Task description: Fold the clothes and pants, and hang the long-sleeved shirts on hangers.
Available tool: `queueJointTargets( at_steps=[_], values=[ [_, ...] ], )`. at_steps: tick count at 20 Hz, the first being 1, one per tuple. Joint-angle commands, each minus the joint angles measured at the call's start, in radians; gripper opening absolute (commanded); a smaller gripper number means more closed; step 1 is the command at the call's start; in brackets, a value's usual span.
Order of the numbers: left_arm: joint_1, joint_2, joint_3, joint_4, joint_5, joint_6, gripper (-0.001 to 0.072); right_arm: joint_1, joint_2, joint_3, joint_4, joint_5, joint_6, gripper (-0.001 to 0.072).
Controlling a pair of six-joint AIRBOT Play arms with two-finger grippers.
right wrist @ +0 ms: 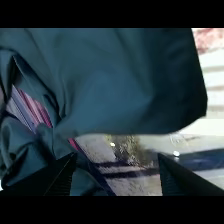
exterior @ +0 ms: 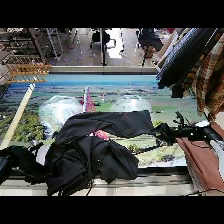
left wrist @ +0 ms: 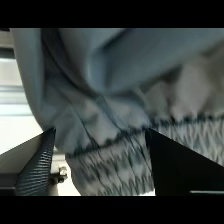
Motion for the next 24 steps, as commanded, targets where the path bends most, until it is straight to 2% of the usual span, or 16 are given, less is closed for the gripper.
queueJointTargets(
  at_steps=[1,2,3,4,5,6,8,10,11,12,13,14,21,24],
  values=[
    [-0.001,-0.063,-0.001,-0.001,-0.055,0.001,0.0462,0.034,-0.076,-0.001,0.076,-0.083,0.011,0.0565],
    [-0.001,-0.069,-0.001,-0.002,-0.068,0.001,0.0347,0.055,-0.09,0.0,0.077,-0.115,0.012,0.052],
    [-0.001,-0.071,-0.001,-0.004,-0.082,0.001,0.0278,0.075,-0.099,0.0,0.08,-0.147,0.012,0.0409],
    [-0.001,-0.071,-0.001,-0.006,-0.101,0.002,0.0191,0.096,-0.1,0.0,0.081,-0.2,0.011,0.0278],
    [-0.001,-0.071,0.0,-0.015,-0.12,0.021,0.0032,0.11,-0.1,0.006,0.089,-0.229,0.004,0.0069],
    [-0.001,-0.071,0.004,-0.023,-0.128,0.063,0.0014,0.119,-0.099,0.023,0.092,-0.227,-0.011,0.0035],
    [0.003,-0.067,0.028,-0.011,-0.102,0.109,0.0014,0.117,-0.072,0.067,0.084,-0.185,-0.033,0.0034],
    [0.009,-0.065,0.075,0.012,-0.024,0.11,0.0016,0.117,-0.023,0.106,0.075,-0.177,-0.022,0.0034],
    [0.014,-0.065,0.102,0.021,0.04,0.101,0.008,0.117,0.0,0.117,0.069,-0.181,-0.022,0.0034],
    [0.016,-0.065,0.121,0.034,0.089,0.08,0.0285,0.117,0.017,0.125,0.063,-0.19,-0.017,0.0034],
    [0.015,-0.065,0.128,0.051,0.119,0.055,0.0564,0.117,0.028,0.125,0.063,-0.203,-0.015,0.0034],
    [0.016,-0.065,0.126,0.075,0.135,0.019,0.0621,0.117,0.03,0.125,0.063,-0.209,-0.015,0.0034],
    [0.016,-0.07,0.047,0.015,0.142,-0.045,0.0618,0.117,0.029,0.125,0.06,-0.329,-0.034,0.0035],
    [0.015,-0.07,-0.008,-0.076,0.112,-0.048,0.0618,0.117,0.029,0.125,0.061,-0.362,-0.055,0.0035]
  ],
)
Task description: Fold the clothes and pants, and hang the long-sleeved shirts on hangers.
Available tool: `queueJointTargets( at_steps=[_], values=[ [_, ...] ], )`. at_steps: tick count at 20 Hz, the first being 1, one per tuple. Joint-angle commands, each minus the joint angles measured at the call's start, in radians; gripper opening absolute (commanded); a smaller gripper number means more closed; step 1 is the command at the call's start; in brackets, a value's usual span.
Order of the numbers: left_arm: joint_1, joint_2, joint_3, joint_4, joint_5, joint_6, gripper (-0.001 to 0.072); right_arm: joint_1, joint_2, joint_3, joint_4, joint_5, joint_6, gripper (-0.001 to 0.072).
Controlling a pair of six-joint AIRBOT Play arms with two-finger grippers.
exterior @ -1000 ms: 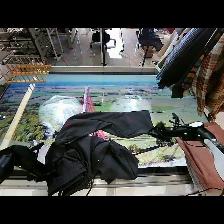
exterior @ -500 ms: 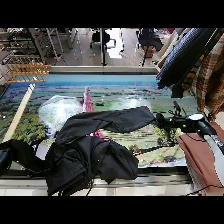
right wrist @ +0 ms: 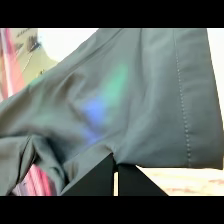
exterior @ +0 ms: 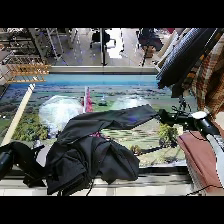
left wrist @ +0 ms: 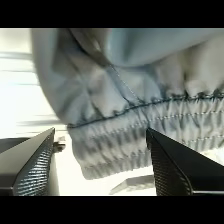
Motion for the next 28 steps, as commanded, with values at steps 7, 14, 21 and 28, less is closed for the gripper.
queueJointTargets(
  at_steps=[7,14,21,28],
  values=[
    [-0.02,0.002,-0.058,-0.178,-0.195,0.069,0.0016,0.001,0.008,0.001,0.002,-0.055,-0.017,0.0034],
    [0.033,0.005,0.391,-0.175,-0.157,0.246,0.0013,0.001,0.274,0.075,-0.179,-0.019,0.026,0.0033],
    [0.357,0.004,1.274,-0.182,-0.266,0.241,0.0014,0.001,0.687,0.399,-0.443,-0.002,0.18,0.0033],
    [0.631,-0.003,1.514,-0.174,-0.436,0.228,0.0013,0.001,0.861,0.549,-0.655,0.034,0.164,0.0034]
  ],
)
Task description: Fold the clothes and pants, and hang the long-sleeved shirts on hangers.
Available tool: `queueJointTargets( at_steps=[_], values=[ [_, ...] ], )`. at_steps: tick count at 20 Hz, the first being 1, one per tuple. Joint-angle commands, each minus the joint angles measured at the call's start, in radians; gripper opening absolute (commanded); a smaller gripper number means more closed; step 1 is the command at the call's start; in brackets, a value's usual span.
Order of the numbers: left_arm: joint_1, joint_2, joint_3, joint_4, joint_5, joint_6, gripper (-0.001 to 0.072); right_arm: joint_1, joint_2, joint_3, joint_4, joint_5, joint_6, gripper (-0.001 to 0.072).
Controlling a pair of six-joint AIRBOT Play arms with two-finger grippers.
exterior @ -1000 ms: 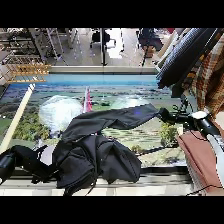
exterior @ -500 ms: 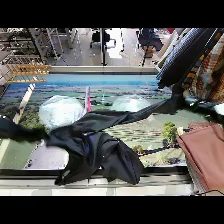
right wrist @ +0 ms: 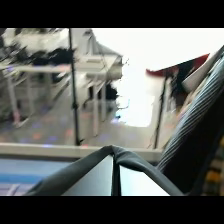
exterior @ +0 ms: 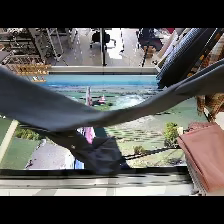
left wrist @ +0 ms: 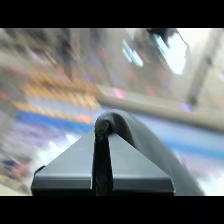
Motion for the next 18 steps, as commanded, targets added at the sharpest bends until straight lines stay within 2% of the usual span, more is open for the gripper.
queueJointTargets(
  at_steps=[1,4,6,9,15,18],
  values=[
    [0.108,-0.023,0.023,0.008,-0.047,-0.002,0.0013,0.001,0.04,0.039,-0.129,0.073,-0.014,0.0034],
    [0.1,-0.117,-0.066,0.003,0.003,-0.003,0.0014,0.001,-0.078,0.016,-0.093,0.214,-0.016,0.0034],
    [0.093,-0.203,-0.072,0.004,0.093,-0.002,0.0014,0.003,-0.179,0.014,-0.072,0.287,0.007,0.0034],
    [0.093,-0.287,-0.072,0.004,0.162,0.015,0.0014,0.003,-0.268,0.014,-0.032,0.356,0.023,0.0033],
    [0.115,-0.211,-0.069,0.004,0.162,0.121,0.0013,0.003,-0.17,0.016,-0.056,0.437,0.022,0.0033],
    [0.169,-0.154,-0.069,0.008,0.161,0.207,0.0013,0.003,-0.098,0.015,-0.182,0.446,0.028,0.0033]
  ],
)
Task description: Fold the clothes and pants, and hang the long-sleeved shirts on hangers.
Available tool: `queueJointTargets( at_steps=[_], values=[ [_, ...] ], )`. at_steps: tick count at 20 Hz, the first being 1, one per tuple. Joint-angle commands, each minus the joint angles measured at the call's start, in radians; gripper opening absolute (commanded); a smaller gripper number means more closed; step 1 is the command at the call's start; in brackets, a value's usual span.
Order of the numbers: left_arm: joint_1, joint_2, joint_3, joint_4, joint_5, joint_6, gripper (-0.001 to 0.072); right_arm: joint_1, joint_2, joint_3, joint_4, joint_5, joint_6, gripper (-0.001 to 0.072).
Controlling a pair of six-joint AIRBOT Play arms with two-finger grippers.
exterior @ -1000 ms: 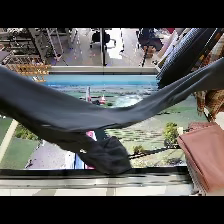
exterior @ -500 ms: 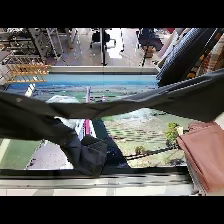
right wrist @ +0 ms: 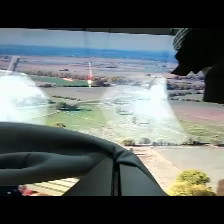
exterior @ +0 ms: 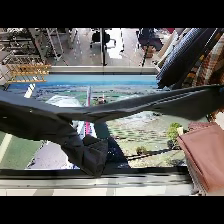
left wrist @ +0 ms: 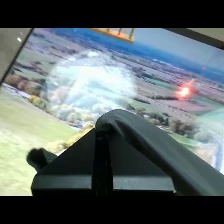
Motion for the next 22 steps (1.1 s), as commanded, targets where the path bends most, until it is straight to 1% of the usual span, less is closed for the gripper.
queueJointTargets(
  at_steps=[1,2,4,5,7,8,9,10,12,13,14,15,16,17,18,19,20,22],
  values=[
    [0.055,0.038,-0.002,0.005,0.006,0.09,0.0013,0.0,0.047,-0.001,-0.145,0.037,0.022,0.0033],
    [0.058,0.019,-0.002,0.005,0.017,0.089,0.0013,0.0,0.013,-0.001,-0.172,0.063,0.037,0.0032],
    [0.025,-0.071,-0.002,0.001,0.09,0.088,0.0013,0.001,-0.115,-0.01,-0.161,0.108,0.072,0.0033],
    [-0.011,-0.14,-0.004,0.001,0.123,0.076,0.0014,0.001,-0.193,-0.028,-0.131,0.092,0.073,0.0033],
    [-0.103,-0.299,-0.014,0.004,0.118,0.063,0.0013,0.001,-0.381,-0.065,-0.054,0.001,0.079,0.0033],
    [-0.153,-0.395,-0.014,0.004,0.078,0.062,0.0013,0.001,-0.491,-0.071,0.0,-0.068,0.08,0.0033],
    [-0.198,-0.483,-0.014,0.004,0.014,0.062,0.0013,0.008,-0.601,-0.07,0.052,-0.157,0.092,0.0033],
    [-0.24,-0.574,-0.012,0.004,-0.072,0.042,0.0013,0.016,-0.697,-0.07,0.104,-0.261,0.1,0.0033],
    [-0.295,-0.737,0.045,0.004,-0.211,-0.033,0.0013,0.043,-0.865,-0.068,0.245,-0.486,0.132,0.0033],
    [-0.308,-0.804,0.099,0.004,-0.252,-0.086,0.0014,0.06,-0.935,-0.051,0.318,-0.577,0.129,0.0034],
    [-0.314,-0.854,0.15,0.004,-0.292,-0.138,0.0015,0.077,-0.985,-0.021,0.359,-0.626,0.113,0.0035],
    [-0.314,-0.868,0.167,0.004,-0.343,-0.16,0.0044,0.092,-1.022,0.022,0.366,-0.65,0.106,0.0036],
    [-0.307,-0.861,0.167,0.005,-0.386,-0.159,0.0206,0.103,-1.038,0.062,0.362,-0.654,0.079,0.0073],
    [-0.291,-0.846,0.167,0.005,-0.396,-0.159,0.0451,0.103,-1.04,0.099,0.35,-0.644,0.066,0.028],
    [-0.266,-0.828,0.167,0.005,-0.368,-0.159,0.0636,0.099,-1.036,0.132,0.331,-0.603,0.066,0.048],
    [-0.236,-0.809,0.167,0.007,-0.3,-0.158,0.0655,0.089,-1.029,0.164,0.296,-0.524,0.066,0.0565],
    [-0.203,-0.793,0.166,0.023,-0.203,-0.158,0.0655,0.078,-1.021,0.179,0.275,-0.43,0.066,0.0567],
    [-0.129,-0.771,0.164,0.121,0.073,-0.154,0.0651,0.055,-1.006,0.177,0.275,-0.187,0.029,0.0566]
  ],
)
